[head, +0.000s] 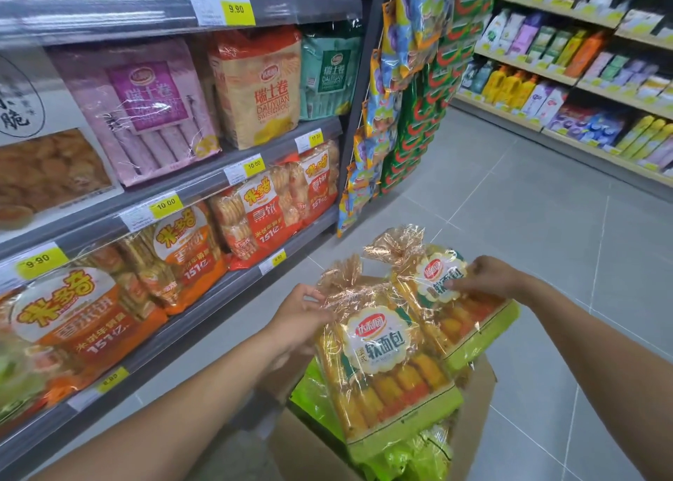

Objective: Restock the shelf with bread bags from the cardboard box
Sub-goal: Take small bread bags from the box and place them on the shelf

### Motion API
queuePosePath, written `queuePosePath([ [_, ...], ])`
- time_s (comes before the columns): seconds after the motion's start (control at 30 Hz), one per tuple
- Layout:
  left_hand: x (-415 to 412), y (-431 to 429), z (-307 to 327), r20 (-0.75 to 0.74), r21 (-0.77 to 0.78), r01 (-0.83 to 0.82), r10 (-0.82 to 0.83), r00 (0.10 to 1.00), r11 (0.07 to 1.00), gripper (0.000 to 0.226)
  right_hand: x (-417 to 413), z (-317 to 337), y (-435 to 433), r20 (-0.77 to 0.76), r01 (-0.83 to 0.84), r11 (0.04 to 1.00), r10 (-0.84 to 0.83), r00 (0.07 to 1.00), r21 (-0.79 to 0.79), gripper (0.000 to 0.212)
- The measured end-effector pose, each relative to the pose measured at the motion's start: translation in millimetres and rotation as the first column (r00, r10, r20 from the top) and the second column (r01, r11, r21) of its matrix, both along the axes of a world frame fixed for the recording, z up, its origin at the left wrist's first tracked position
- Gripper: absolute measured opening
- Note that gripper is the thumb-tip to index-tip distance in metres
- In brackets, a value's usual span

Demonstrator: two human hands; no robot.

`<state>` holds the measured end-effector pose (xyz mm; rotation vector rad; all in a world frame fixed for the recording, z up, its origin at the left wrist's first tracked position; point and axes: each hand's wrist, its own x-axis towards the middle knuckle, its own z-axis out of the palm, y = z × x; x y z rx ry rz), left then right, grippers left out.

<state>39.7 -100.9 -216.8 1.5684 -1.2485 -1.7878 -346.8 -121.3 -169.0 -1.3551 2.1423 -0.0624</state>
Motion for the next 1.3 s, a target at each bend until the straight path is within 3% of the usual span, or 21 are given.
queuePosePath([
  [0.07,2.0,-2.9,1.7,-0.018,0.012,-0.046,0.046,0.999,0.999,0.046,-3.7,1.1,2.9,0.079,0.031,0.999,-0.030,0.996,-0.013,0.106],
  [0.13,3.9,-8.3,3.2,-0.048,0.071,-0.103,0.107,0.993,0.992,0.063,-5.1,3.7,5.6,0.145,0.067,0.998,-0.065,0.987,-0.004,0.092],
  [0.27,9.2,-15.5,15.0,-0.078,0.198,0.003,0.012,0.997,0.980,0.037,-4.0,8.0,7.7,0.232,0.049,0.996,-0.063,0.971,0.068,0.079],
  [0.37,11.3,-20.6,13.9,-0.063,0.246,0.040,-0.025,0.998,0.969,0.055,-1.4,11.2,9.7,0.272,0.059,0.993,-0.084,0.959,0.098,0.072],
  [0.53,8.3,-18.0,11.1,-0.274,0.266,-0.030,0.105,0.956,0.964,0.050,0.7,11.7,12.7,0.315,0.097,0.995,-0.097,0.944,0.015,0.061],
  [0.63,10.3,-13.5,5.6,-0.296,0.277,0.054,0.032,0.955,0.959,0.057,1.2,9.0,12.7,0.363,0.108,0.994,-0.099,0.927,-0.003,0.048],
  [0.7,9.5,-9.7,3.3,-0.242,0.246,0.087,-0.026,0.970,0.965,0.058,4.0,8.5,11.7,0.393,0.122,0.992,-0.105,0.914,-0.018,0.052],
  [0.8,9.1,-7.1,-0.1,-0.295,0.236,0.048,0.025,0.955,0.971,0.076,6.1,9.1,8.2,0.405,0.119,0.992,-0.090,0.910,-0.047,0.068],
  [1.0,21.7,-18.6,15.3,-0.387,0.133,0.022,0.031,0.921,0.991,0.075,19.1,24.0,4.1,0.388,0.149,0.977,-0.081,0.918,-0.150,0.067],
  [1.13,43.2,-34.0,41.5,-0.376,0.014,-0.031,0.034,0.926,0.999,0.070,25.9,30.6,-6.6,0.440,0.210,0.944,-0.081,0.894,-0.253,0.098],
  [1.3,86.1,-56.9,80.7,-0.371,-0.094,-0.124,0.081,0.925,0.988,0.080,67.3,67.6,-14.3,0.499,0.228,0.879,0.012,0.866,-0.418,0.028],
])
